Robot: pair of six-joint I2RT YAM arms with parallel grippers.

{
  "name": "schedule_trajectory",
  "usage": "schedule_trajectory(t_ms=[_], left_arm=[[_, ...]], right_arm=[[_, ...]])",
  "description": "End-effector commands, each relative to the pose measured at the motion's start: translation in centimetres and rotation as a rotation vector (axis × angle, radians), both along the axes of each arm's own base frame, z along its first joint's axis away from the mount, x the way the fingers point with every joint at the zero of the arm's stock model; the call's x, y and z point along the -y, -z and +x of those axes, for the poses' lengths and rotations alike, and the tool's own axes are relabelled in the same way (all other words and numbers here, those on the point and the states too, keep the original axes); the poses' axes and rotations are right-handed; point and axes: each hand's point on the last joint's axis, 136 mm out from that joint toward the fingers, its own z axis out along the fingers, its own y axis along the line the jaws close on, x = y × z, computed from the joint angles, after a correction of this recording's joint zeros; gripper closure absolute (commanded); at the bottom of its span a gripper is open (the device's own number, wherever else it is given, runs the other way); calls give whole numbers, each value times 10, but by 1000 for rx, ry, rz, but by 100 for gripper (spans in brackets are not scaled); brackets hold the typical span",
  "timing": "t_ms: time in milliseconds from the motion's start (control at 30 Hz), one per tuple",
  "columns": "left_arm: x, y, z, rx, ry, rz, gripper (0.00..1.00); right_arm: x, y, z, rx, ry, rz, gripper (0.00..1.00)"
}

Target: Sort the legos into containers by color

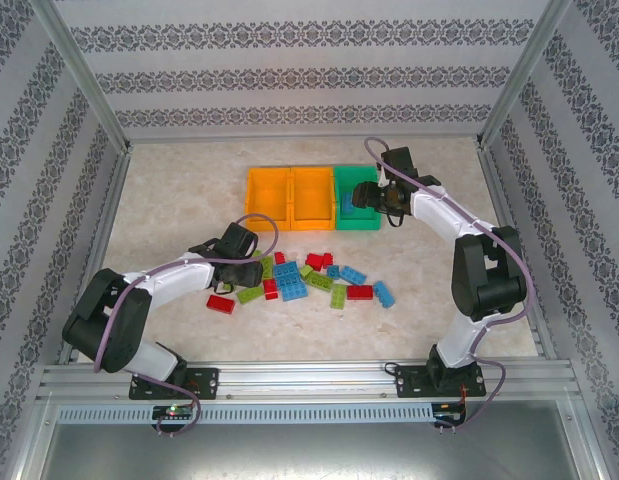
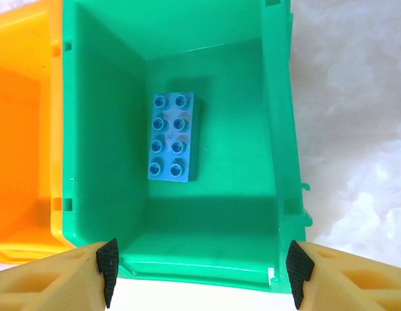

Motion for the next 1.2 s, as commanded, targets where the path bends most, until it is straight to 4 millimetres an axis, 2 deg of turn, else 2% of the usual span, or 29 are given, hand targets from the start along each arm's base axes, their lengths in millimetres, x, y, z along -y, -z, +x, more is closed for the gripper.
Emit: schedule_trajectory(t_ms=[0,133,200,400,700,800,967,1167], left_arm=[[8,0,5,6,41,4,54],[7,0,5,4,29,4,67],[4,-1,5,6,17,11,70],[-7,-16,6,42,-37,42,73],[-4,-45,11,93,-65,-3,70],[-2,-41,10,76,-67,-11,68],[-13,-18,2,14,-112,46,67],[-23,-5,0,-17,-155,97,61]], right_arm=[[6,-6,-6,9,22,0,28],[9,-2,-8,-1,31,-1,28],[11,-2,-9,0,34,-4,28],[12,1,-12,-5,34,-7,28],[13,6,-19,-16,33,-7,27],[15,7,-19,-16,34,-6,27],[16,7,-21,-18,33,-2,27],[20,7,-23,-19,40,-1,27]])
